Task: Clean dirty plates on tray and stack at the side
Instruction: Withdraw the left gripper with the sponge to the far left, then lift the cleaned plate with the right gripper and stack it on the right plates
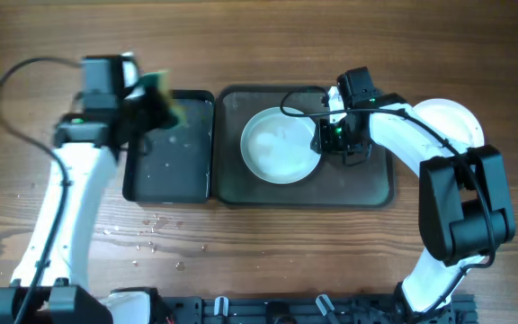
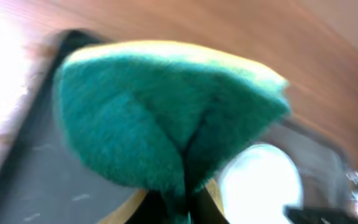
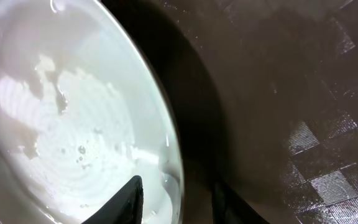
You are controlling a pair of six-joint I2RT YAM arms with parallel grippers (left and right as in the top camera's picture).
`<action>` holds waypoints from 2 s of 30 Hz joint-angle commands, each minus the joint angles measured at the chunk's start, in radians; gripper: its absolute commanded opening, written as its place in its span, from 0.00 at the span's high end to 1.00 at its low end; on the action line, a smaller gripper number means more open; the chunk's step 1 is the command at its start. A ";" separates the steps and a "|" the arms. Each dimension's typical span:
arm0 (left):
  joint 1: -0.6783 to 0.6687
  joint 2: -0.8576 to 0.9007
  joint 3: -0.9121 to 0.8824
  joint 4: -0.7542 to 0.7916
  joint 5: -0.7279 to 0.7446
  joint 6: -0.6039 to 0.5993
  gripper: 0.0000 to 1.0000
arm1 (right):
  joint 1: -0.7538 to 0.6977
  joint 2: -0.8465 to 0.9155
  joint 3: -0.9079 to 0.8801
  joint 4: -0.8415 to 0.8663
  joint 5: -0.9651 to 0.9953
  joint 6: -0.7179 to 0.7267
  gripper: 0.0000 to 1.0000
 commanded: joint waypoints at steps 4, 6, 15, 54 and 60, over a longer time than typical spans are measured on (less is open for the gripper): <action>0.213 -0.001 0.008 -0.136 -0.001 0.022 0.96 | 0.045 0.019 -0.009 0.003 -0.010 0.058 0.73; 0.218 -0.001 0.008 -0.138 0.002 0.036 0.96 | 0.070 0.019 -0.009 0.002 0.024 0.071 0.73; 0.142 -0.001 0.003 -0.139 0.002 0.128 0.96 | 0.119 0.019 -0.006 0.002 0.096 0.129 0.96; 0.136 -0.001 0.003 -0.195 0.002 0.145 0.96 | 0.621 -0.046 0.280 0.796 0.909 -0.542 0.96; 0.136 -0.001 0.003 -0.195 0.002 0.145 0.96 | 0.658 -0.046 0.280 1.011 0.909 -0.791 0.95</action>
